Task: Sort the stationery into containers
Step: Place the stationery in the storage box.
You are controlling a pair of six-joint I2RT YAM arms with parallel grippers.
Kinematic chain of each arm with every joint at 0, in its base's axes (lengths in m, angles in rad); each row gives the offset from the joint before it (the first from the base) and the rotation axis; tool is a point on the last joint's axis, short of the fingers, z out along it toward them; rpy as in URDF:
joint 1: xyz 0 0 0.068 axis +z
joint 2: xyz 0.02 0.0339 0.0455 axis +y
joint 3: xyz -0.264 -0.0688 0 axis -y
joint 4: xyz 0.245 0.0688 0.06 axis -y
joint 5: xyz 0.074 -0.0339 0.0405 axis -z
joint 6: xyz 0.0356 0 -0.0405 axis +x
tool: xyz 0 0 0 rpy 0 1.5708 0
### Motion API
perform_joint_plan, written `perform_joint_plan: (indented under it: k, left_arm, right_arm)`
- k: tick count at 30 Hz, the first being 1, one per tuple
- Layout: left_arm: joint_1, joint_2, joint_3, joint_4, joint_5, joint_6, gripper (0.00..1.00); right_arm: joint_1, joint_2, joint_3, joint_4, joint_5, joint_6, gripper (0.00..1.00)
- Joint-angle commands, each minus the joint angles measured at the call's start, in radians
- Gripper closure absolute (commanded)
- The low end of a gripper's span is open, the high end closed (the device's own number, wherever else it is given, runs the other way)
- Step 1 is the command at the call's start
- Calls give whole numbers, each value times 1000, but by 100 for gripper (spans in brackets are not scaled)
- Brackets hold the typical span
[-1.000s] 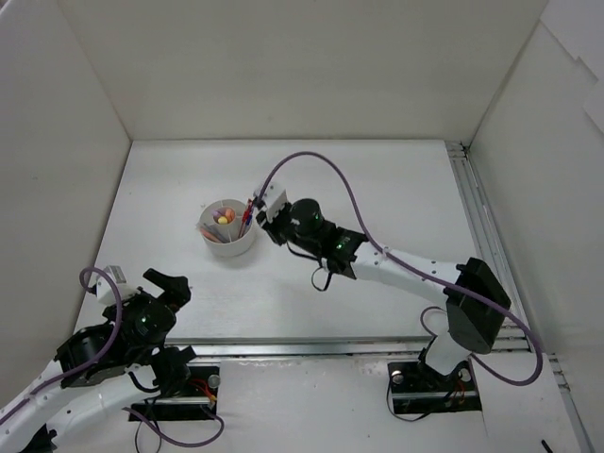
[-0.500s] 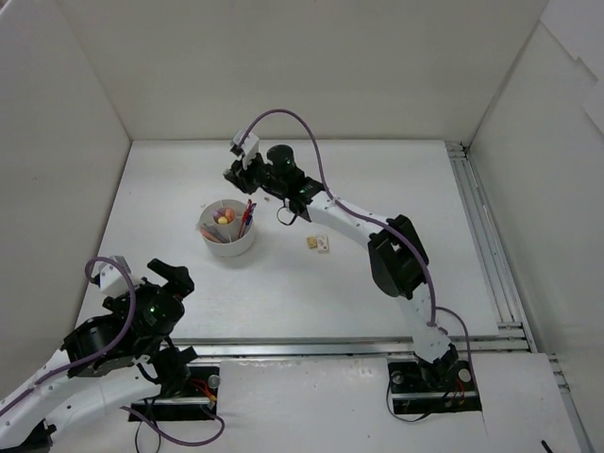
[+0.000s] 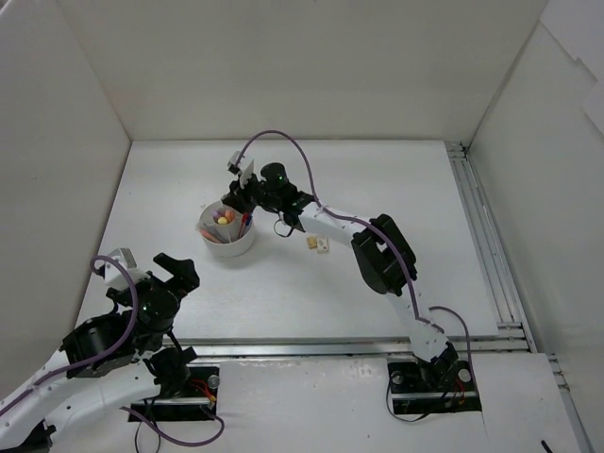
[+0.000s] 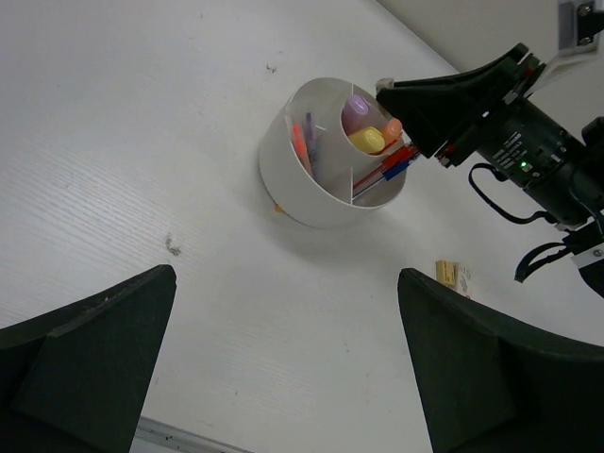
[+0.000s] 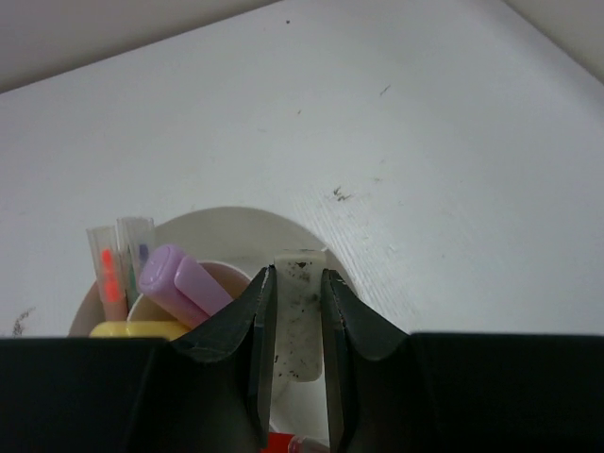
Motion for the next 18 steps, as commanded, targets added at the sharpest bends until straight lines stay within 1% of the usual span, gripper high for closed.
perform_joint_plan:
  k: [1,2,3,4,5,6,9,15,17,18]
  left_arm:
    - [-7,41,11,72,0,55,0]
    - [-7,39,13,67,0,49,0]
    - [-7,42,14,66,4,50,0]
    - [-7,41,17,64,6,50,0]
    - [-7,41,19,63,7,50,0]
    - [-7,38,19,61,7,50,0]
    - [-7,32,21,59,12,55,0]
    - [-7,50,33,58,20,59,0]
    - [-7,67,43,72,21,73,0]
    - [-7,87,48,76,27,102,0]
  right_arm:
    - [9,-109,-23,103,11,21,90]
    - [9,-113,-30,103,19,19,87]
    - [8,-116,-40,103,21,21,79]
    - [8,-125,-43,104,19,21,74]
    - [11,-129,-46,106,21,21,67]
    - [14,-136,-50,107,24,21,55]
    - [12,-165,-62,116,28,8,46]
    - [21,-257,-85,129,42,-32,45]
    - [26,-303,-99,135,70,-41,43]
    - [26,-337,-118,136,82,-38,39]
